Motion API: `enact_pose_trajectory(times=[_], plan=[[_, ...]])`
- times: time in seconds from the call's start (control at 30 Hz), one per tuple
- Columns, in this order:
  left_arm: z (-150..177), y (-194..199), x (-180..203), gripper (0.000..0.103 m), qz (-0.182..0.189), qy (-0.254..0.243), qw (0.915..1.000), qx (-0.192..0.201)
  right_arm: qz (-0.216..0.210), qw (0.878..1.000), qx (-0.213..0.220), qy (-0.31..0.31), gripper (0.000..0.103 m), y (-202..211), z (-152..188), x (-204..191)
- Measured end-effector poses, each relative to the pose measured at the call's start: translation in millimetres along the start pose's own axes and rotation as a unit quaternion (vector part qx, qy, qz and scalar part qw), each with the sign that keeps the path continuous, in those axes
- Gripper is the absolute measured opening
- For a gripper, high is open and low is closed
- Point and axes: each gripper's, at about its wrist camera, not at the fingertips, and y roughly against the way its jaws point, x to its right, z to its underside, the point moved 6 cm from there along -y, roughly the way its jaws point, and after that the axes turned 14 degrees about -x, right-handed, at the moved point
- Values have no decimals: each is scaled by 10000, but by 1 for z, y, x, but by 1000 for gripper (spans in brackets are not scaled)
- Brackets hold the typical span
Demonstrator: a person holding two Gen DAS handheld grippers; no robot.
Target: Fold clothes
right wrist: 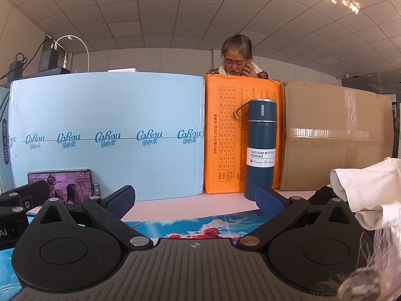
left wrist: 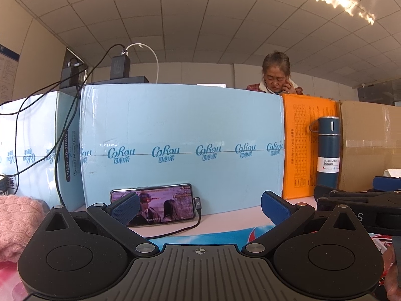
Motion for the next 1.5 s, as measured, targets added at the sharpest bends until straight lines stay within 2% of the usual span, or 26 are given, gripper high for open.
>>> enact_pose_trajectory(times=[0.4, 0.93, 1.27, 1.5], plan=[[0, 0, -2, 103, -49, 40, 10000, 24, -295, 9996, 8, 16, 103, 1, 1, -3], [-2, 27, -23, 103, -515, 318, 9969, 512, -402, 9984, 165, -362, 103, 8, 1, 11], [-6, 63, -52, 103, -701, 611, 9927, 767, -1110, 9855, 358, -1230, 103, 18, 2, 33], [-7, 92, -90, 103, -1149, 505, 9875, 959, -1624, 9798, 324, -1119, 103, 22, 2, 24]])
